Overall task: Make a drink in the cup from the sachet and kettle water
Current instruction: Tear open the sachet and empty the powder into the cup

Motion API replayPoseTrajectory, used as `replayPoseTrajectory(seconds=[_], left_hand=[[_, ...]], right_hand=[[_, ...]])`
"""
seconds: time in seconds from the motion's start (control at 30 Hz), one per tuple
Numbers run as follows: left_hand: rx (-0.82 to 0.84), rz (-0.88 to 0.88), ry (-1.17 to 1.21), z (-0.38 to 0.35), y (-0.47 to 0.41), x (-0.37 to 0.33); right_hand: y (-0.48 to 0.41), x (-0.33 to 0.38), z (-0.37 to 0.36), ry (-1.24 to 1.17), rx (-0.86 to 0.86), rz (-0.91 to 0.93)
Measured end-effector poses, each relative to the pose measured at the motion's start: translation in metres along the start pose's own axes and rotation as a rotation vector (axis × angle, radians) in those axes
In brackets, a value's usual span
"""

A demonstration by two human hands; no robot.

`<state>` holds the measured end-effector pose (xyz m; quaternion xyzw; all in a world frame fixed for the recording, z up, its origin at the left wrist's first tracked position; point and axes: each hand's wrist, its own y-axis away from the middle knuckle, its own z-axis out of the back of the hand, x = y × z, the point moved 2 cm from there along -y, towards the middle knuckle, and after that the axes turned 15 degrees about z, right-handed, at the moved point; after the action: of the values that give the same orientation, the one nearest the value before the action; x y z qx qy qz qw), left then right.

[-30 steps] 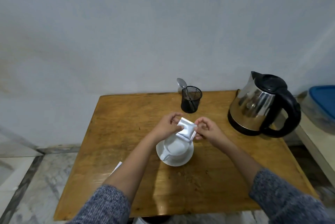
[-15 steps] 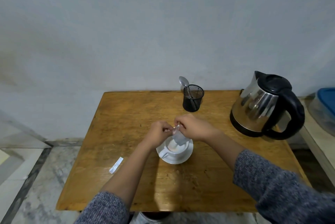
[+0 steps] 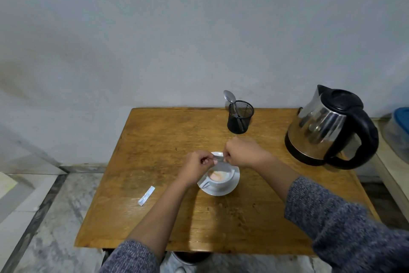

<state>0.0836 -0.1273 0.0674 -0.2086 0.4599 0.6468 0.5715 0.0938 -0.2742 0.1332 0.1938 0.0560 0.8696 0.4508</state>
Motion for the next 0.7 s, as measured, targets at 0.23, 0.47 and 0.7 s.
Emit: replayPoseTrajectory(seconds=[0.23, 0.47, 0.7], left_hand=[[-0.060, -0.003, 0.044, 0.0055, -0.0013, 0.0020], [-0.085, -0.014, 0.080, 0.0061, -0.0016, 0.0034], [-0.073, -0.024, 0.089, 0.0099, 0.0002, 0.0032]], right_hand=[[-0.0001, 0.0006, 0.0003, -0.027, 0.008, -0.022], [0.0013, 0.0028, -0.0023, -0.090, -0.042, -0.049], [0.0031, 0.0069, -0.0022, -0.175, -0.107, -0.108]])
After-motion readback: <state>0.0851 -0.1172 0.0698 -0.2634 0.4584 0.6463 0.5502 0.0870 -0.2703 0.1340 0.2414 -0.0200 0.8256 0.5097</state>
